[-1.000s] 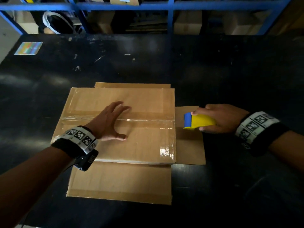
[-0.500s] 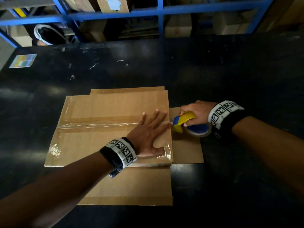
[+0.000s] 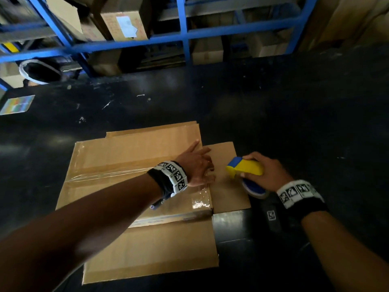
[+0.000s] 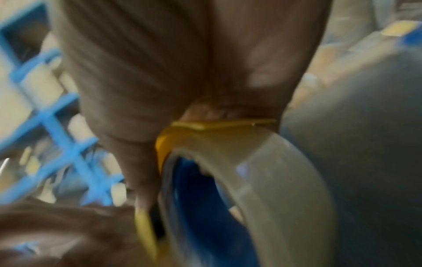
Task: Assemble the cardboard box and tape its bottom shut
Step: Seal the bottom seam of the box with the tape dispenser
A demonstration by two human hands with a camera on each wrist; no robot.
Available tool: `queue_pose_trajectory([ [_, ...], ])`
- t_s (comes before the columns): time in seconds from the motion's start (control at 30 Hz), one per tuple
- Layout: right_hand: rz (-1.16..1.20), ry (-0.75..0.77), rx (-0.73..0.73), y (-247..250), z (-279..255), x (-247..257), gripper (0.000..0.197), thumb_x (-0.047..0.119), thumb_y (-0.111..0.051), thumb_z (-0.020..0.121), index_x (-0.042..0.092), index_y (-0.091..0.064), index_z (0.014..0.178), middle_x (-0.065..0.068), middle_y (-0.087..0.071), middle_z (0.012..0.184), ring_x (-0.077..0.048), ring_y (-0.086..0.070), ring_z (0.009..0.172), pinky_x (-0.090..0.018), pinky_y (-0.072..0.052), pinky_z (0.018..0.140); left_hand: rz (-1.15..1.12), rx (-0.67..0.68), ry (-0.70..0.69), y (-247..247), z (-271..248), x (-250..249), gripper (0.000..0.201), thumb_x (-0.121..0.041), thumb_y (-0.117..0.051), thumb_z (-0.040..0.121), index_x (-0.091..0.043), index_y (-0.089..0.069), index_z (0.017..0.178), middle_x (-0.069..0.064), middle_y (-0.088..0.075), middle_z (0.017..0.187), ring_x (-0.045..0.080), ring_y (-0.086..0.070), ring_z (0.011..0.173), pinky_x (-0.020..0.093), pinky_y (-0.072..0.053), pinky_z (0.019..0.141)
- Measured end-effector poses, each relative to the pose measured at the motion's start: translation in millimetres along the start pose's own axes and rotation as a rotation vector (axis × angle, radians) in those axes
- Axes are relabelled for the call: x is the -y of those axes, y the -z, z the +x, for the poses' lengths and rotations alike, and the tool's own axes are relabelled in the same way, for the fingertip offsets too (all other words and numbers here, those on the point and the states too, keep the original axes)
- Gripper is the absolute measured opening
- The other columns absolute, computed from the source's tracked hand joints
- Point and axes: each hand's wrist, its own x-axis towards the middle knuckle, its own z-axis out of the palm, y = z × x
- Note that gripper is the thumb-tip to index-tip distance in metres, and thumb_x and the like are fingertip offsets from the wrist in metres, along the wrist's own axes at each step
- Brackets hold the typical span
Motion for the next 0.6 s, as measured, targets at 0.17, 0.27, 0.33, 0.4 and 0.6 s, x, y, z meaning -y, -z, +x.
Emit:
queue_pose_trajectory([
  [0.17,0.395,0.137,-0.361,-17,-67,34,0.064,0.024,-0.088,0.074,0.028,-0.057,0.130,0.011,-0.066,0.122,0.000,-0.064,0.107,-0.022,-0.054,0.088,-0.982,-0.468,0.147,15,-17,-6,0.044,-0.037,-0.050,0.091,-0.022,-0.065,0.129,0.003,-0.072,0.117,0.019,-0.068,0.110,0.044,-0.053,0.100],
  [0.27,0.504,0.215,-0.481,-28,-97,56,0.068,0.017,-0.087,0.074,0.024,-0.055,0.134,0.011,-0.063,0.126,0.000,-0.063,0.111,-0.018,-0.053,0.085,-1.272,-0.551,0.177,28,-32,-11,0.029,-0.024,-0.055,0.094,-0.023,-0.068,0.120,0.003,-0.078,0.100,0.017,-0.075,0.095,0.039,-0.057,0.091],
  [0.33,0.546,0.255,-0.536,-35,-113,71,0.069,0.027,-0.083,0.073,0.024,-0.054,0.135,0.014,-0.061,0.129,-0.005,-0.064,0.113,-0.020,-0.054,0.085,-1.395,-0.556,0.146,36,-43,-14,0.024,-0.015,-0.056,0.099,-0.023,-0.068,0.118,0.003,-0.079,0.096,0.017,-0.077,0.091,0.034,-0.056,0.082],
  [0.4,0.580,0.288,-0.581,-43,-125,84,0.070,0.037,-0.079,0.072,0.023,-0.054,0.136,0.020,-0.060,0.130,-0.006,-0.064,0.113,-0.022,-0.054,0.085,-1.461,-0.537,0.107,42,-54,-18,0.023,-0.011,-0.056,0.102,-0.021,-0.067,0.120,0.002,-0.079,0.094,0.015,-0.077,0.087,0.029,-0.056,0.074],
  [0.6,0.554,0.333,-0.644,-64,-148,111,0.071,0.043,-0.078,0.072,0.022,-0.054,0.136,0.017,-0.060,0.131,-0.005,-0.063,0.115,-0.028,-0.055,0.090,-1.567,-0.505,0.022,40,-86,-24,0.027,-0.002,-0.056,0.101,-0.010,-0.066,0.124,-0.002,-0.075,0.087,0.010,-0.072,0.080,0.030,-0.059,0.074],
])
